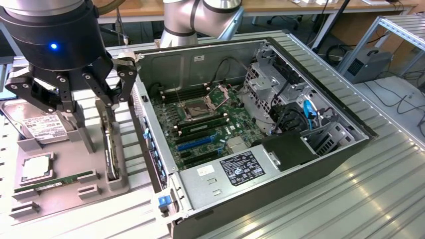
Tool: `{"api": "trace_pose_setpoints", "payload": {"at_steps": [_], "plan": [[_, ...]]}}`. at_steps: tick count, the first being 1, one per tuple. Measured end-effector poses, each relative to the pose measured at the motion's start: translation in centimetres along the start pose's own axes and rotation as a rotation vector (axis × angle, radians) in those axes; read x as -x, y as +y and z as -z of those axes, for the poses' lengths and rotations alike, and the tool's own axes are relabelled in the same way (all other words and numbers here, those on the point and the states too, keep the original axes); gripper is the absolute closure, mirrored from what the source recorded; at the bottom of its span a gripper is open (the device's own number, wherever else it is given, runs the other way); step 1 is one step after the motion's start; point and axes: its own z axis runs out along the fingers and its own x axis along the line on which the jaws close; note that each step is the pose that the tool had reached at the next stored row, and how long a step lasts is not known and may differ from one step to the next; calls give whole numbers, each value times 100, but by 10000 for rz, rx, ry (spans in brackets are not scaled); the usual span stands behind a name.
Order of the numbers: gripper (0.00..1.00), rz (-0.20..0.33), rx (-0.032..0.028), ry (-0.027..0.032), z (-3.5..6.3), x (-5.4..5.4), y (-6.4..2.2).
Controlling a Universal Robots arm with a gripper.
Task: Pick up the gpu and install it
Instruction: 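Pick up the gpu and move the gpu toward the slot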
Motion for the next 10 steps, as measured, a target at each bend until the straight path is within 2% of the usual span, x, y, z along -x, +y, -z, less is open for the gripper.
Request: {"api": "trace_pose_setpoints", "payload": {"at_steps": [10], "plan": [[52, 1, 1, 0, -28, -3, 32]]}}
